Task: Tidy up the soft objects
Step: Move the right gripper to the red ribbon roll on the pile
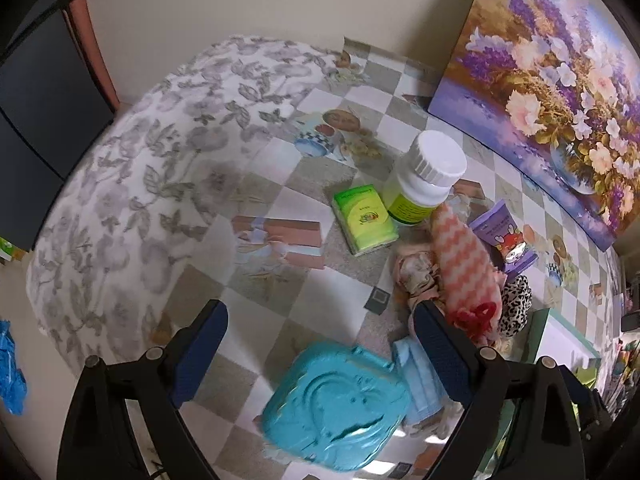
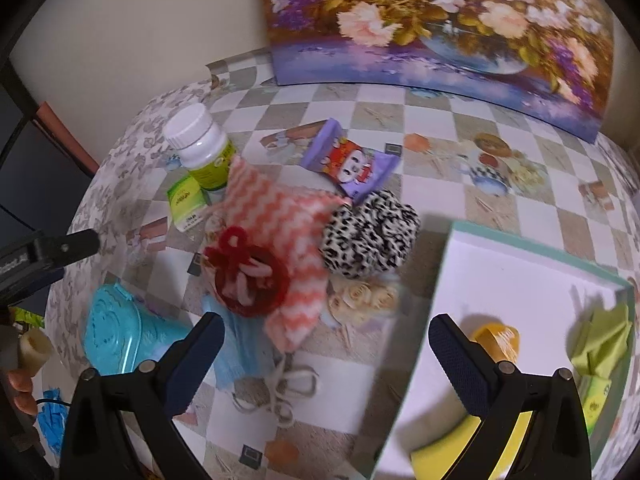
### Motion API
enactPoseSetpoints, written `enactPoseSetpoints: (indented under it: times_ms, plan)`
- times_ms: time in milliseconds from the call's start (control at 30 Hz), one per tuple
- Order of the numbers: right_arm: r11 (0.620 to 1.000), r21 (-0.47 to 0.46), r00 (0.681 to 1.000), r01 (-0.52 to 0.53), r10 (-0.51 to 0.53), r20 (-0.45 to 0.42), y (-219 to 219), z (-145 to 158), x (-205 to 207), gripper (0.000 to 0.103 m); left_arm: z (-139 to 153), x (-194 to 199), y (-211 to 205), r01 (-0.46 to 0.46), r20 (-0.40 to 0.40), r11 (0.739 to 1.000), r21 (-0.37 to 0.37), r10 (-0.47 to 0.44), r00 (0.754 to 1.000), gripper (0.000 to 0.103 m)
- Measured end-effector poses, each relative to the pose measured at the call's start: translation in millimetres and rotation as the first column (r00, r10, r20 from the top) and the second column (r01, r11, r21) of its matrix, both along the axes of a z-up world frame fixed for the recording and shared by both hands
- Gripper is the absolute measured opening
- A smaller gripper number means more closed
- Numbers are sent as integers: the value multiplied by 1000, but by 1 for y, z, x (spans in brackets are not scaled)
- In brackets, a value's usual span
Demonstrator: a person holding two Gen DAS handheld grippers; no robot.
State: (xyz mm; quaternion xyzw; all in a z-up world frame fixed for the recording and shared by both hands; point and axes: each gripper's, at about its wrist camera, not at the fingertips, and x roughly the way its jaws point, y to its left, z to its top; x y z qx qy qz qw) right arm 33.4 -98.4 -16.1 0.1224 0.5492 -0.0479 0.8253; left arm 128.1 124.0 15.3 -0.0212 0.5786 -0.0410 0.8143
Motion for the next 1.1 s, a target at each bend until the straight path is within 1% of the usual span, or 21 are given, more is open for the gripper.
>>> enactPoseSetpoints:
  times_ms: [133,400,467,600,767,800,933,1100]
  plan:
    - [1000,7,1000,-24,24,-3,6,-4,13,103,-10,8,-9,-3,-26,1000,-9,3,1000,94]
    - [995,-19,995,-96,96,0,27,-11,36,102,-14,22,-22,4,-19,1000,12,-4,1000,94]
    - [994,-23,994,-110,109,-5,31,-14,41,98,-15,26,-21,-4,-16,1000,18,4,1000,94]
    - [991,-20,991,-131,130,-16,39,-20,47,93,-20,32,-17,-28,-21,999,27,29,999,94]
    - [988,-5,988,-153,152,-20,47,-27,52,76,-25,33,-19,-23,-31,999,32,24,999,94]
    - [988,-3,988,-154,154,-17,48,-27,53,74,-26,33,-19,-21,-31,999,34,22,999,94]
    - [987,13,987,-161,161,-2,49,-27,52,54,-25,33,-19,-21,-31,999,33,22,999,94]
    - [989,24,990,-143,143,13,44,-27,51,46,-25,32,-20,-21,-32,999,33,22,999,94]
